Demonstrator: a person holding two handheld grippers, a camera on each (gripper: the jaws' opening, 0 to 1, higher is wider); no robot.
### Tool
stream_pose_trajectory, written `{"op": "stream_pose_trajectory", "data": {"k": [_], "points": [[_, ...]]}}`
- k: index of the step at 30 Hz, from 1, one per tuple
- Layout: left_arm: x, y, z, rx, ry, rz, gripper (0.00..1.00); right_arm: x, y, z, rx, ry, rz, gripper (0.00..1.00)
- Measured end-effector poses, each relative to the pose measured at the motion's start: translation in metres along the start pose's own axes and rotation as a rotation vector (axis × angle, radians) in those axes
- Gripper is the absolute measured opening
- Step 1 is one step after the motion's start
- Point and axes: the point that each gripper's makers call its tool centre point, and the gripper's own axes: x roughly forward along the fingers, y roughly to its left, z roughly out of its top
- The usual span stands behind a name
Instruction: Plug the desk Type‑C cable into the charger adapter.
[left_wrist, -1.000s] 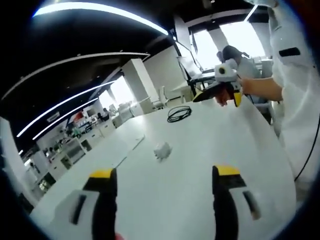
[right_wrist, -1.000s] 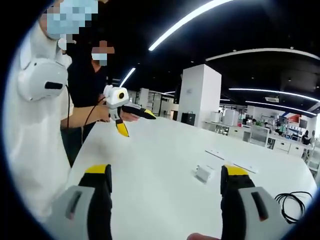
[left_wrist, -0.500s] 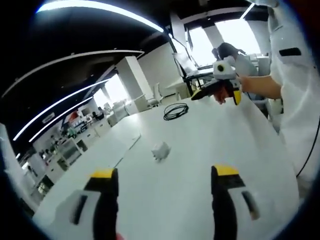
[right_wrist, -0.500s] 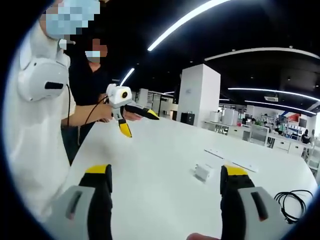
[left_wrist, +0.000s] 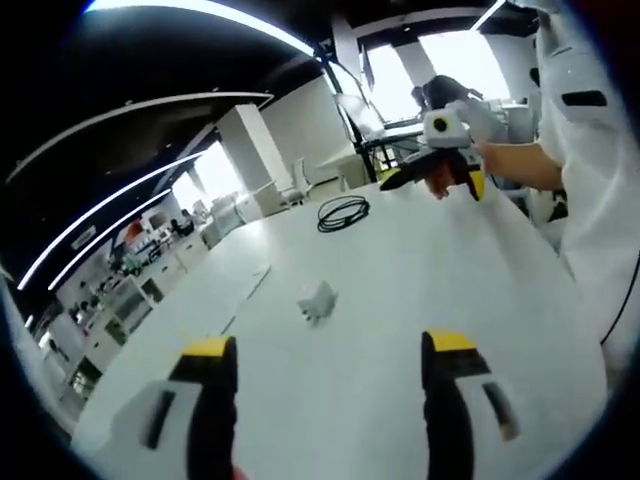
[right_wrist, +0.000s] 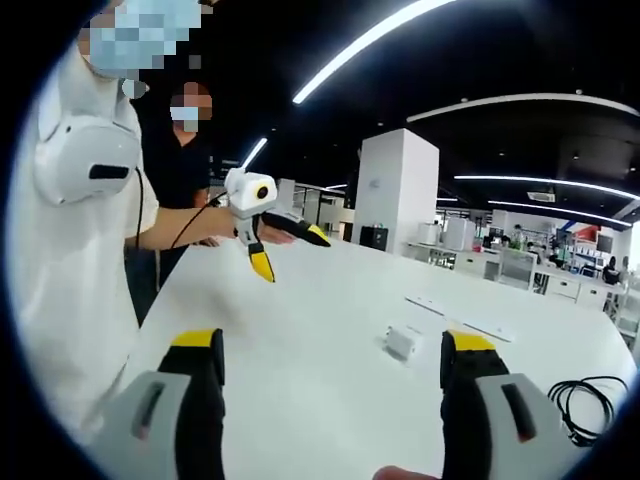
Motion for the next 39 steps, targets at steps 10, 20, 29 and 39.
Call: {"op": "stream_pose_trajectory", "data": {"k": [10, 20, 29, 39], "points": [[0.013, 0.004, 0.0, 0.016, 0.022, -0.032, 0.74, 0.0, -0.004, -0.003, 0.003, -0.004, -0.001, 0.9], [0.024, 0.004, 0.0, 0.037, 0.042, -0.067, 0.72, 0.0, -0.007, -0.004, 0.001, -0.006, -0.003, 0.9], [0.042, 0.009, 0.002, 0.052, 0.054, -0.095, 0.7, -0.001, -0.009, -0.004, 0.0, -0.008, -0.002, 0.9], [0.059, 0.013, -0.001, 0.058, 0.074, -0.121, 0.69, -0.001, -0.011, -0.006, -0.003, -0.009, -0.004, 0.9]]}}
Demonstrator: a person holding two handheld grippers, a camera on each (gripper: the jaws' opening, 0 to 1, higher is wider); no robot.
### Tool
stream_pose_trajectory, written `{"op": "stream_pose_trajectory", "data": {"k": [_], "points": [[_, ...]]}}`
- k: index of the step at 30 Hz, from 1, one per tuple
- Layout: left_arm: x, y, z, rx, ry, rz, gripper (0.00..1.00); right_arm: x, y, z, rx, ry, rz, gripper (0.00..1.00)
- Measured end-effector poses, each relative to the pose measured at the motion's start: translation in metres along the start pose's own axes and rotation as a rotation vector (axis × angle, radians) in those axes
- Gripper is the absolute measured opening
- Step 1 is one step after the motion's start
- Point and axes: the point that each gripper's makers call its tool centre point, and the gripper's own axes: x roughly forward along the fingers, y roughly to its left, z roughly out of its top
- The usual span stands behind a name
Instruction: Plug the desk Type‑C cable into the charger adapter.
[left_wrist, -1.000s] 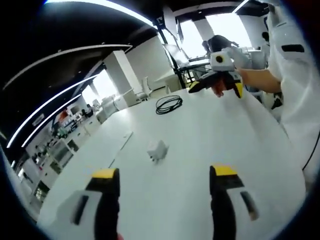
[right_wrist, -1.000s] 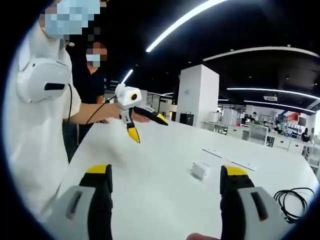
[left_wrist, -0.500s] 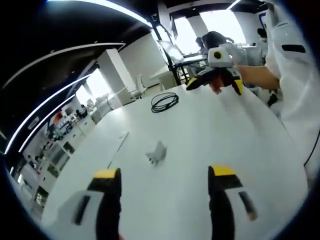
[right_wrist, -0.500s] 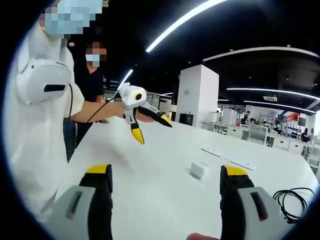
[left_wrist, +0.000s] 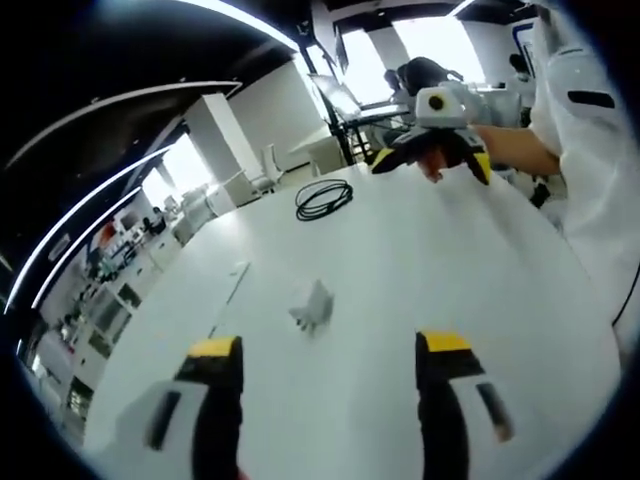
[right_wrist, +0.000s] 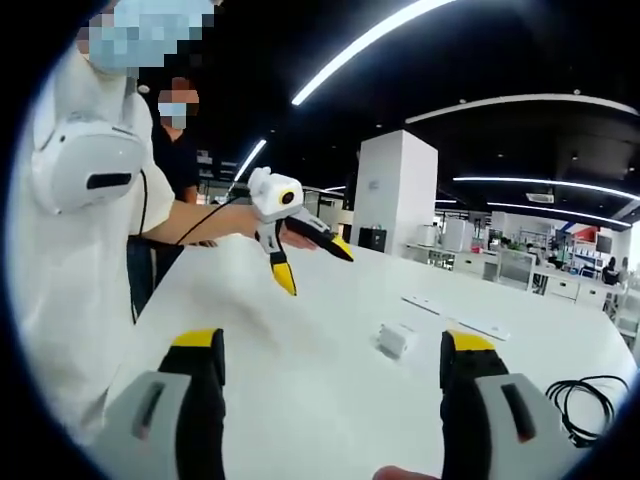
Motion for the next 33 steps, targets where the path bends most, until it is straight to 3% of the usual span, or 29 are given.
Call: {"op": "stream_pose_trajectory", "data": {"k": [4, 33], "points": [[0.005, 0.004, 0.002, 0.01, 0.008, -0.012, 0.65, 0.0, 0.0, 0.0, 0.0, -0.002, 0.0, 0.9], [0.038, 0.01, 0.008, 0.037, 0.043, -0.085, 0.65, -0.009, -0.007, -0.004, 0.002, -0.01, -0.018, 0.9]]}}
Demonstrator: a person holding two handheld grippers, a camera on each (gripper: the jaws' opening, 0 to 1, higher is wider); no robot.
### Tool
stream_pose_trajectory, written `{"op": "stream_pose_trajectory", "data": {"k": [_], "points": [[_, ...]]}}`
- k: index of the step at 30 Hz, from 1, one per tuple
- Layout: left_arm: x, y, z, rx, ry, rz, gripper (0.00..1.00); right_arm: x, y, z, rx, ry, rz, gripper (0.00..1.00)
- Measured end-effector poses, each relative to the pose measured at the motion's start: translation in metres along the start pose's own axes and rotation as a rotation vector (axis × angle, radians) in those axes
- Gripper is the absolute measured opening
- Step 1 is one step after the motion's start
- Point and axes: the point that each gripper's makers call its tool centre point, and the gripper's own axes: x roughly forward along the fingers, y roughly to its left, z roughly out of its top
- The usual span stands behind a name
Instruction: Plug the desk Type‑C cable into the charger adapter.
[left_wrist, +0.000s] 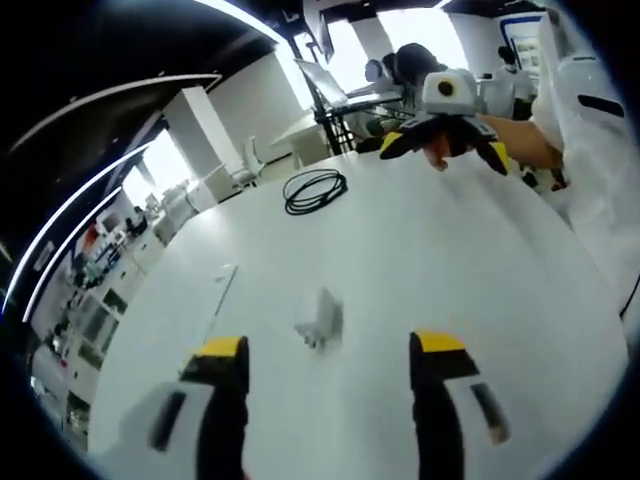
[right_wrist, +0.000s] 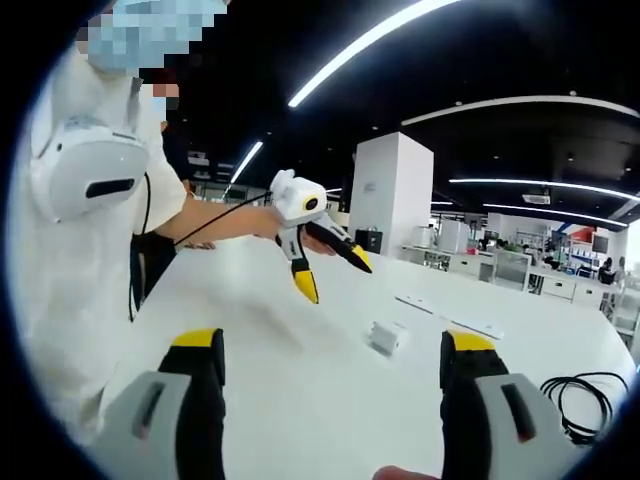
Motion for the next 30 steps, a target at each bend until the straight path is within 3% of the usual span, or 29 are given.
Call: {"op": "stream_pose_trajectory", "data": {"k": [16, 30], "points": [[0.023, 0.014, 0.002, -0.004, 0.012, -0.049, 0.65, -0.003, -0.003, 0.0, -0.002, -0.005, -0.013, 0.9], [0.029, 0.012, 0.006, 0.007, 0.021, -0.076, 0.58, -0.005, -0.005, 0.001, -0.001, -0.008, -0.013, 0.9]]}}
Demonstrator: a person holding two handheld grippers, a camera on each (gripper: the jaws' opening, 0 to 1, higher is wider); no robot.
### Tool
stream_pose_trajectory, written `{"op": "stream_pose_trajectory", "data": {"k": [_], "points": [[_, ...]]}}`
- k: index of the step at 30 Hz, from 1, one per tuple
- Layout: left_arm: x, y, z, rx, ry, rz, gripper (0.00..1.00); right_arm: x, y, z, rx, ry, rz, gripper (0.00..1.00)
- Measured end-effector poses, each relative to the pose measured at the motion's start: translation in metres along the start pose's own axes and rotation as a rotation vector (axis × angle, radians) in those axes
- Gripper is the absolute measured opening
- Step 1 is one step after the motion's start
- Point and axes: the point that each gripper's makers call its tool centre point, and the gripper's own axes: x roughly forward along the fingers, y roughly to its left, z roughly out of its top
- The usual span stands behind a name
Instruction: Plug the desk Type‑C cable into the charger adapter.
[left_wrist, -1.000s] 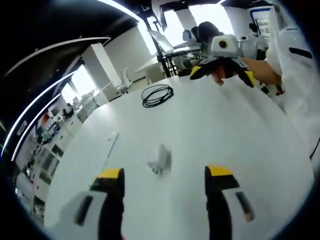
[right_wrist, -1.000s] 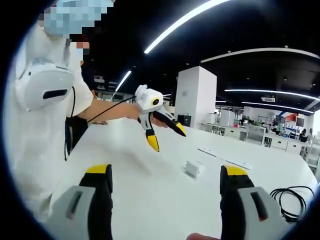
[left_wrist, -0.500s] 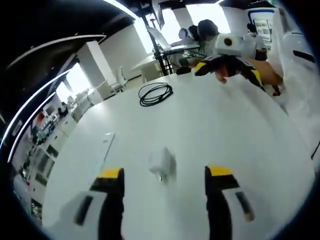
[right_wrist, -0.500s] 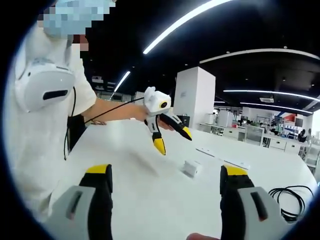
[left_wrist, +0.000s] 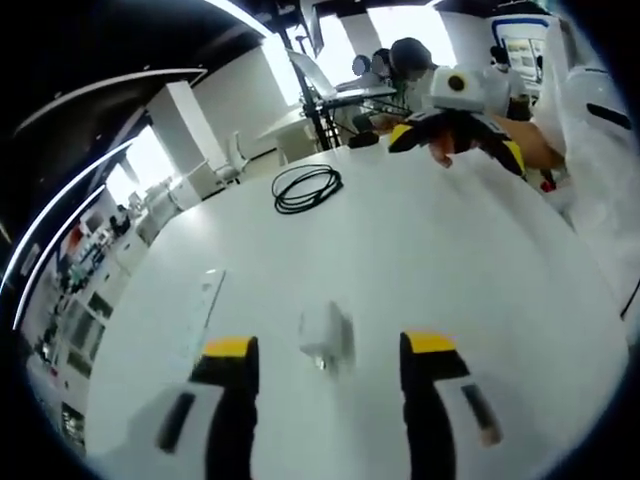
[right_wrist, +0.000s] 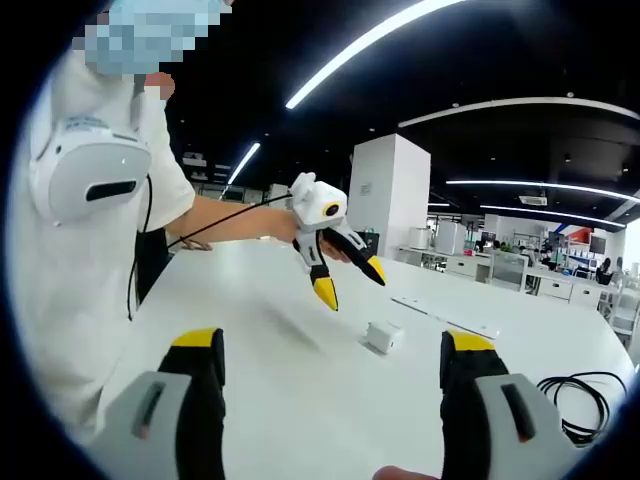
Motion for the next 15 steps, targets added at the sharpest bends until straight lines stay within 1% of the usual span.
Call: {"op": "stream_pose_trajectory", "data": {"k": [5, 10, 15], "points": [[0.0013, 0.0003, 0.003, 0.002, 0.001, -0.004, 0.59, -0.001, 0.0005, 0.0006, 0.0, 0.0, 0.0, 0.9], [0.0024, 0.0002, 0.0038, 0.005, 0.005, -0.009, 0.58, -0.002, 0.0002, 0.001, -0.002, 0.0, -0.003, 0.9], [0.0083, 0.0002, 0.0096, 0.022, 0.017, -0.025, 0.55, -0.0034, 0.0001, 0.0015, -0.004, -0.001, -0.005, 0.9]]}}
